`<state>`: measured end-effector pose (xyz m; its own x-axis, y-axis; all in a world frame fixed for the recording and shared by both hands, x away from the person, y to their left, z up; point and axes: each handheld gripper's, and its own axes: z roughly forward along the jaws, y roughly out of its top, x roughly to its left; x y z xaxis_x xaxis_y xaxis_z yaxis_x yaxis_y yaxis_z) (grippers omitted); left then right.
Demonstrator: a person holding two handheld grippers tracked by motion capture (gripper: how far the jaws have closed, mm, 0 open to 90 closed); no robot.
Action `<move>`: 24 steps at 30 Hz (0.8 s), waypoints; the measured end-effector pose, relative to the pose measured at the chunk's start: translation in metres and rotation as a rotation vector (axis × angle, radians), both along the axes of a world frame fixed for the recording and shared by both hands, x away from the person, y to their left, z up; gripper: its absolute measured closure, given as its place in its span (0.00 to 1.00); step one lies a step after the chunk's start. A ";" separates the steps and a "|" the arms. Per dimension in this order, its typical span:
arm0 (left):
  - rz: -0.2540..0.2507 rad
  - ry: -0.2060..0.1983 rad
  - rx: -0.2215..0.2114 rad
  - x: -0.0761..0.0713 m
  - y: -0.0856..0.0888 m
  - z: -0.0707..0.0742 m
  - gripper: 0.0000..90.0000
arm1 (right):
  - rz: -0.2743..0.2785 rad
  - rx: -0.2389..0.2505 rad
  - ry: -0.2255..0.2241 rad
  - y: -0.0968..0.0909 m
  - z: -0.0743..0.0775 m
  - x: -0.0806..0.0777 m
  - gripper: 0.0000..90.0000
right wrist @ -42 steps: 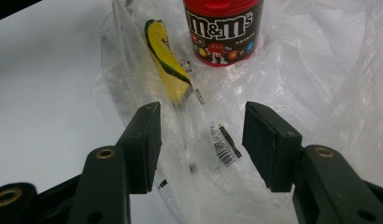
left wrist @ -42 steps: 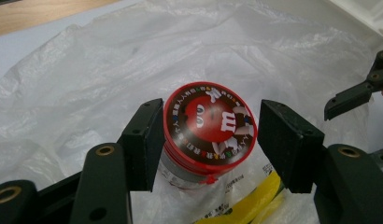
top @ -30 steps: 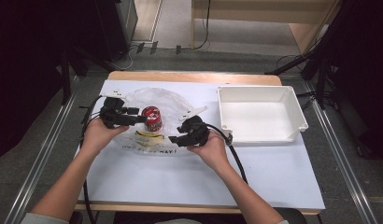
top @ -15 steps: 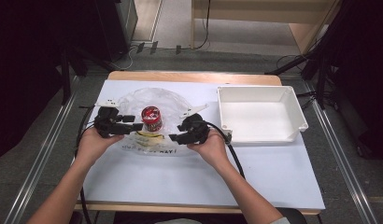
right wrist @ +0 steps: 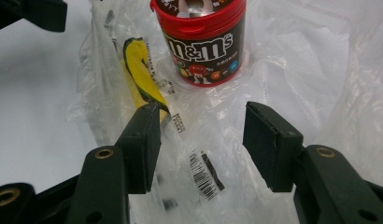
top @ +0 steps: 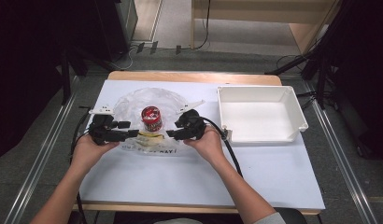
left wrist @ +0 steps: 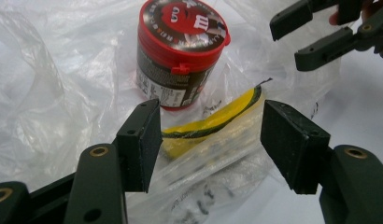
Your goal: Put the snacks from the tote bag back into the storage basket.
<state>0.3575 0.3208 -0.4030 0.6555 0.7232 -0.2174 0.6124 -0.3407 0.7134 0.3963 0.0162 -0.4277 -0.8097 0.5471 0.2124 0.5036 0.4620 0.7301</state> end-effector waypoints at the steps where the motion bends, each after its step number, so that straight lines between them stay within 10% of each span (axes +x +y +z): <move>1: 0.003 0.001 0.002 0.000 0.001 -0.001 0.44 | -0.001 0.001 -0.001 0.000 0.000 0.001 0.53; 24: 0.010 0.001 -0.009 -0.003 0.004 -0.004 0.44 | -0.007 0.011 -0.002 0.024 -0.002 0.015 0.48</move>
